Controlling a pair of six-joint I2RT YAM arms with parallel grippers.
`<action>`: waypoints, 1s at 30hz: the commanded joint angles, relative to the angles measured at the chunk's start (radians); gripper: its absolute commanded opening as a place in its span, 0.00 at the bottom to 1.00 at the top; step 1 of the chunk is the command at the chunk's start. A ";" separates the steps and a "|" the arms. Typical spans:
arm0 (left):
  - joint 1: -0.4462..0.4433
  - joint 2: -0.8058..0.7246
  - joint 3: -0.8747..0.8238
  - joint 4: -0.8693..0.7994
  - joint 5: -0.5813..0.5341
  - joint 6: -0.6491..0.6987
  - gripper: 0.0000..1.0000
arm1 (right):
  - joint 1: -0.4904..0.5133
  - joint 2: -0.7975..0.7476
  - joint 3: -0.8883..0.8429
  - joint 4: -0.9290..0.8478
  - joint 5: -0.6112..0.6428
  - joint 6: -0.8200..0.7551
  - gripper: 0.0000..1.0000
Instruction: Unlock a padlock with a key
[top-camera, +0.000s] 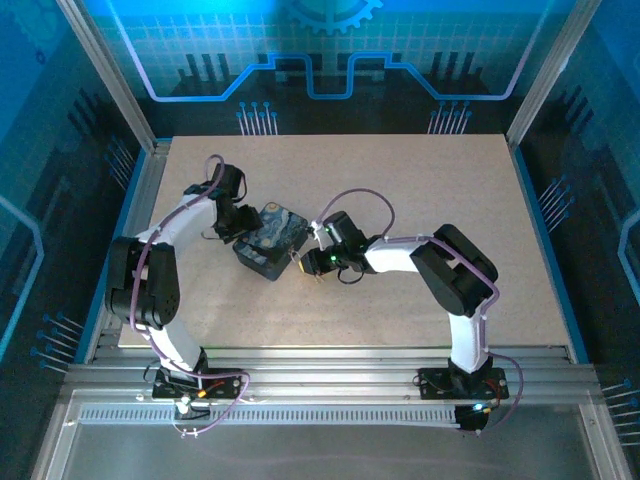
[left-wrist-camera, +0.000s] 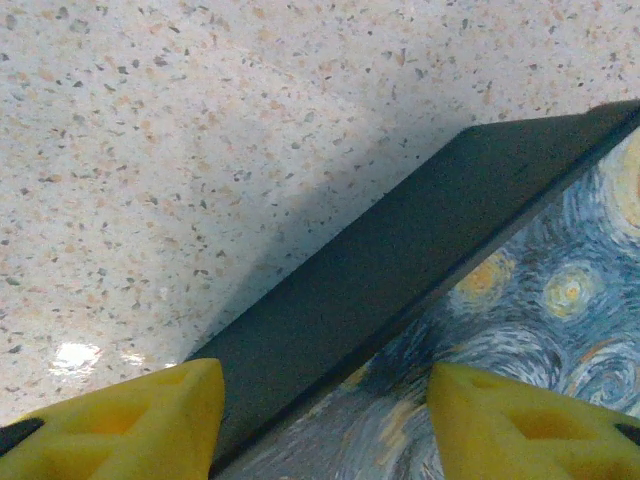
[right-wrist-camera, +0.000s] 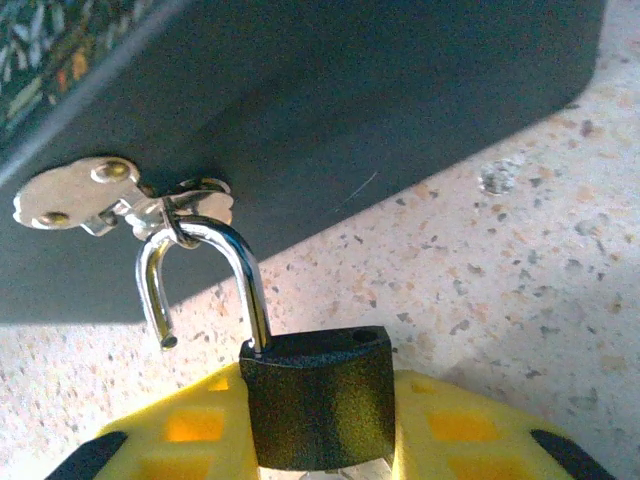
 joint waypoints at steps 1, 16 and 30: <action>-0.012 -0.003 -0.052 -0.048 0.077 -0.004 0.56 | 0.001 0.021 -0.057 0.186 0.062 0.228 0.09; -0.100 -0.041 -0.107 -0.074 0.006 -0.019 0.56 | 0.011 -0.044 -0.099 0.209 0.364 0.488 0.05; -0.104 -0.044 -0.116 -0.098 -0.110 -0.017 0.56 | -0.047 -0.130 -0.096 0.092 0.386 0.310 0.05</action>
